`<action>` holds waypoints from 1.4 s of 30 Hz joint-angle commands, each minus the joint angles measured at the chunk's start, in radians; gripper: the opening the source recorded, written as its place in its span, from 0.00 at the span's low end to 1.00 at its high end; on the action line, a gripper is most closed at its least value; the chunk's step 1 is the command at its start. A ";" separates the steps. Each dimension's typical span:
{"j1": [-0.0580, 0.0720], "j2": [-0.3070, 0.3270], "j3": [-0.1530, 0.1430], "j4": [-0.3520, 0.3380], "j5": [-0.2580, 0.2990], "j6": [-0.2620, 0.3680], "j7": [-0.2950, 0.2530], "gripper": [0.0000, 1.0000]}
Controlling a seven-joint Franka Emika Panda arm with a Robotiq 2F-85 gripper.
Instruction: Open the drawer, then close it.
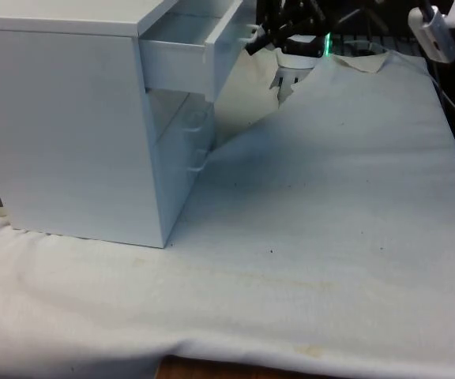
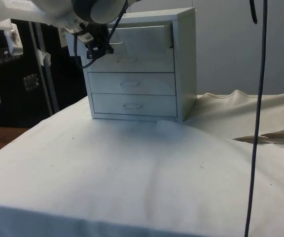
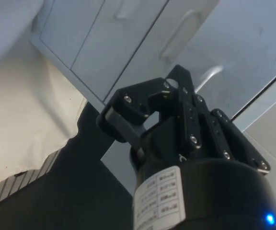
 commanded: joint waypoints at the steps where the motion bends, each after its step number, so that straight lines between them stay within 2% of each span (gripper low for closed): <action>1: -0.006 -0.006 -0.004 -0.008 -0.008 0.016 -0.006 0.00; 3: -0.001 0.000 -0.006 0.000 0.000 0.000 -0.003 0.00; 5: -0.007 -0.005 -0.015 -0.009 -0.008 0.016 -0.012 0.00; 10: -0.009 -0.004 -0.033 -0.012 -0.007 0.018 -0.021 0.00; 11: -0.003 0.000 -0.031 -0.005 0.000 0.002 -0.014 0.00; 12: -0.009 -0.004 -0.036 -0.013 -0.007 0.018 -0.022 0.00; 18: -0.012 -0.003 -0.054 -0.018 -0.006 0.024 -0.029 0.00; 20: -0.007 0.001 -0.056 -0.013 0.000 0.012 -0.024 0.00; 21: -0.012 -0.002 -0.060 -0.019 -0.006 0.026 -0.031 0.00; 26: -0.016 0.000 -0.075 -0.023 -0.005 0.033 -0.037 0.00; 27: -0.012 0.004 -0.074 -0.018 0.000 0.022 -0.030 0.00; 28: -0.017 0.000 -0.077 -0.023 -0.005 0.034 -0.038 0.00; 35: -0.024 0.004 -0.091 -0.026 -0.006 0.043 -0.042 0.00; 37: -0.025 0.005 -0.096 -0.027 -0.005 0.046 -0.043 0.00; 38: -0.019 0.009 -0.093 -0.022 0.000 0.036 -0.036 0.00; 39: -0.025 0.006 -0.099 -0.028 -0.005 0.048 -0.044 0.00; 42: -0.027 0.007 -0.105 -0.029 -0.005 0.052 -0.045 0.00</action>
